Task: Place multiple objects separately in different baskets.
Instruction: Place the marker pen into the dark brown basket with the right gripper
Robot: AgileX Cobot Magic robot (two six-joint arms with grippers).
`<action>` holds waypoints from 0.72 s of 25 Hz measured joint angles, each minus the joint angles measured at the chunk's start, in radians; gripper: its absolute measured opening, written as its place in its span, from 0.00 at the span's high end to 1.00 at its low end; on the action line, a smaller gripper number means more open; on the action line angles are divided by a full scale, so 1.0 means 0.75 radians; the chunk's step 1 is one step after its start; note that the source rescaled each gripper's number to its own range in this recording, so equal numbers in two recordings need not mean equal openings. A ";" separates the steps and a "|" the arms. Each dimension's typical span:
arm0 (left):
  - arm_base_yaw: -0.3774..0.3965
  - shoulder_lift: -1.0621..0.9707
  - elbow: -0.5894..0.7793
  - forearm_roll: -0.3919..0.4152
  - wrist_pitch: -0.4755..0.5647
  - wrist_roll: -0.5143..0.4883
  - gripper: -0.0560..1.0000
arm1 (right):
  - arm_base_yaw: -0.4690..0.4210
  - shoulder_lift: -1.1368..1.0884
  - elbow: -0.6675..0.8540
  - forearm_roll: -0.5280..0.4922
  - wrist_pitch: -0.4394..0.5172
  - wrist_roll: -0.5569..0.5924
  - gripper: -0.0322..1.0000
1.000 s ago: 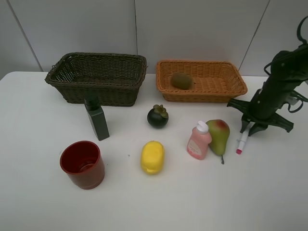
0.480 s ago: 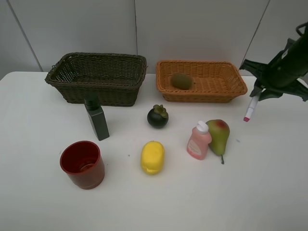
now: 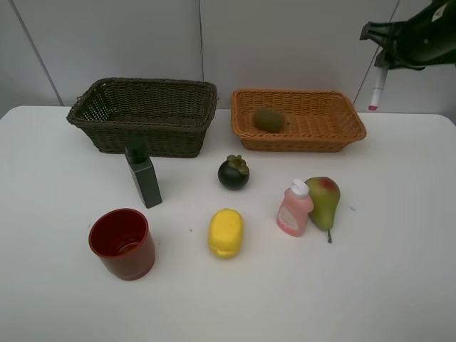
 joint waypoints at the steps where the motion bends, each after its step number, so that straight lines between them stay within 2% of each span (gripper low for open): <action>1: 0.000 0.000 0.000 0.000 0.000 0.000 0.06 | 0.002 0.009 -0.019 -0.020 -0.027 -0.001 0.97; 7: 0.000 0.000 0.000 0.000 0.000 0.000 0.06 | 0.080 0.179 -0.202 -0.143 -0.045 -0.012 0.97; 14: 0.000 0.000 0.000 0.000 0.000 0.000 0.06 | 0.160 0.442 -0.479 -0.162 0.119 -0.013 0.97; 18: 0.000 0.000 0.000 0.000 0.000 0.000 0.06 | 0.167 0.537 -0.541 -0.159 0.174 -0.042 0.97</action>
